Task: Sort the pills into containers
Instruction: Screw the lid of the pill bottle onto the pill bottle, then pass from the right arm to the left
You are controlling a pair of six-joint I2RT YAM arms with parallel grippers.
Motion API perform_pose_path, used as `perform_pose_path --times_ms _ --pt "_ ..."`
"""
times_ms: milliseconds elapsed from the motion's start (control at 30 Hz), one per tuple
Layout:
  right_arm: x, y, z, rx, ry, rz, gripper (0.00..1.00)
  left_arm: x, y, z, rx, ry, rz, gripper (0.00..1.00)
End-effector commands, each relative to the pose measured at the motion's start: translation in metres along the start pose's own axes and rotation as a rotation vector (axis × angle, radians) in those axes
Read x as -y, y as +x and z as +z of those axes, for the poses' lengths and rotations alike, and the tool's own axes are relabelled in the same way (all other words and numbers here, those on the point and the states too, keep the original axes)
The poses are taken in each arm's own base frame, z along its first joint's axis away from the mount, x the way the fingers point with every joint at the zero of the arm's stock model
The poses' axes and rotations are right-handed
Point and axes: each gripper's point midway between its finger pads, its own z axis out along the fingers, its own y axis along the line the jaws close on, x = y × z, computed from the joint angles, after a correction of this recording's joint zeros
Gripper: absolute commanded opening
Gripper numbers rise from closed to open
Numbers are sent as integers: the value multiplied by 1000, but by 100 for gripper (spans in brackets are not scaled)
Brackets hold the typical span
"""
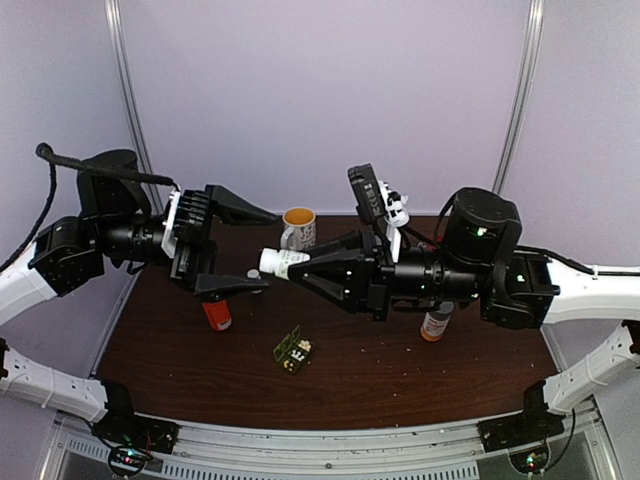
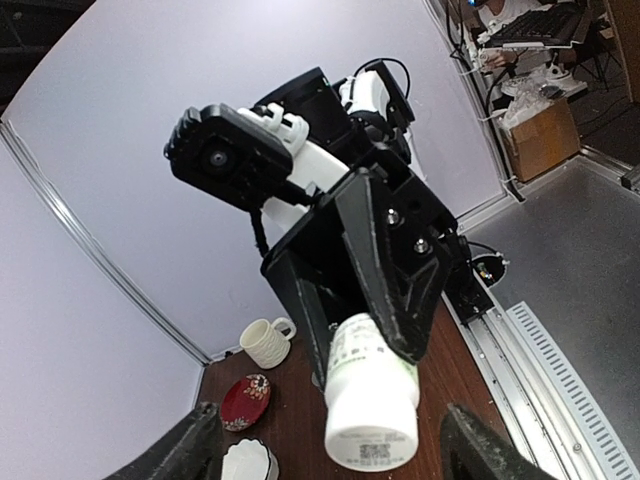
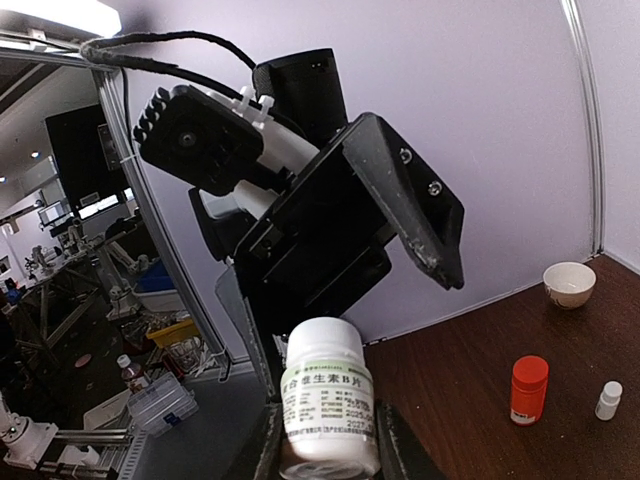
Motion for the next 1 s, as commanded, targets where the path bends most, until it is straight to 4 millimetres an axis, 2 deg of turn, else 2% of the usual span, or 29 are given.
perform_pose_path --times_ms 0,67,167,267,533,567,600,633,667,733,800,967 --pt "-4 -16 4 42 -29 14 0 -3 -2 0 -9 -10 67 75" --pt "-3 -16 5 46 -29 23 0 1 -3 -1 -2 3 76 72" --pt "-3 -15 8 49 -41 39 0 10 -3 -3 7 47 127 55" --pt "-4 -15 9 53 -55 52 0 7 -1 -4 -14 26 120 51" --pt "2 -8 14 43 -53 78 1 5 1 -6 -30 4 120 25" --pt "3 -7 14 41 -50 81 1 4 1 -7 -31 -3 119 24" --pt "4 -6 14 38 -50 83 1 3 0 -8 -33 -10 116 30" --pt "4 -5 14 39 -52 85 1 3 0 -8 -34 -12 116 42" --pt "5 -5 14 41 -52 87 1 3 0 -9 -33 -13 115 49" --pt "4 -4 14 45 -56 92 1 4 -1 -10 -30 -13 129 56" --pt "4 -5 14 47 -59 95 1 8 -1 -11 -22 -6 149 56" --pt "4 -5 14 46 -62 96 1 8 -4 -12 -9 -11 146 41"
